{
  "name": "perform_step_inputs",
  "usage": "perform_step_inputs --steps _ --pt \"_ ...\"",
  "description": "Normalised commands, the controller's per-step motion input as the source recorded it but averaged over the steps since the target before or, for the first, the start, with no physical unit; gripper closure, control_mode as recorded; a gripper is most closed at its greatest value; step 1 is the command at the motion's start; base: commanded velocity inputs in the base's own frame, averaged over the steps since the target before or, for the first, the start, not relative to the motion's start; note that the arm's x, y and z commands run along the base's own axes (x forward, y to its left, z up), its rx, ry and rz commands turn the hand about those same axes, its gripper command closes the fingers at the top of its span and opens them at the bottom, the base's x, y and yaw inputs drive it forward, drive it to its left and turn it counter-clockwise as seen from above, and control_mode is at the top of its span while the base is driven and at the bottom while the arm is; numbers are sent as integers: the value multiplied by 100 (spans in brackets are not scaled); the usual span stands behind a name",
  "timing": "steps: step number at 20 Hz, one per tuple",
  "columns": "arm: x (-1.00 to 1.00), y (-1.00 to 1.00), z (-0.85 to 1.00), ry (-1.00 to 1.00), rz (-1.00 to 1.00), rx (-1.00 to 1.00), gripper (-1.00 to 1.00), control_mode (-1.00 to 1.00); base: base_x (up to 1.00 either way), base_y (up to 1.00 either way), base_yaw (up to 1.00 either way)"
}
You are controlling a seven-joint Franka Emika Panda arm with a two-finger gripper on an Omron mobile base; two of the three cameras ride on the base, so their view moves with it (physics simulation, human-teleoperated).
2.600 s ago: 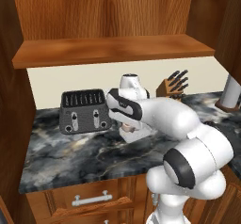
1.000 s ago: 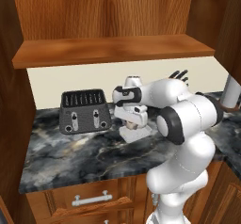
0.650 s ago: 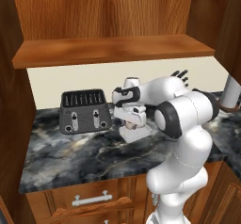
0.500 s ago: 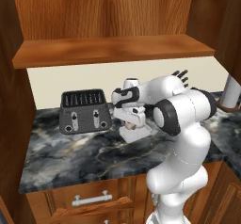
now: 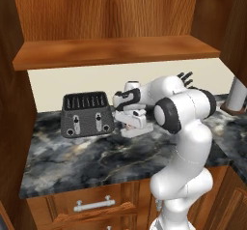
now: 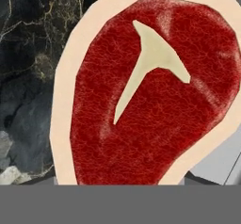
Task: Retrieve the tupperware from the cabinet, then place the raw meat into the tupperware to avoid contamination.
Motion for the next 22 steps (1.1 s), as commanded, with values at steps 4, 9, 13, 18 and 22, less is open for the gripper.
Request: perform_step_inputs --steps 4,9,13,18,22 --pt "-1 0 -9 0 -3 0 100 -100 0 0 0" --pt "-17 -1 0 -3 -4 1 100 -100 0 0 0" --pt "-19 0 5 -4 -4 2 100 -100 0 0 0" --pt "-13 0 2 -3 -5 2 100 -100 0 0 0" --pt "-12 0 5 -4 -5 2 100 -100 0 0 0"
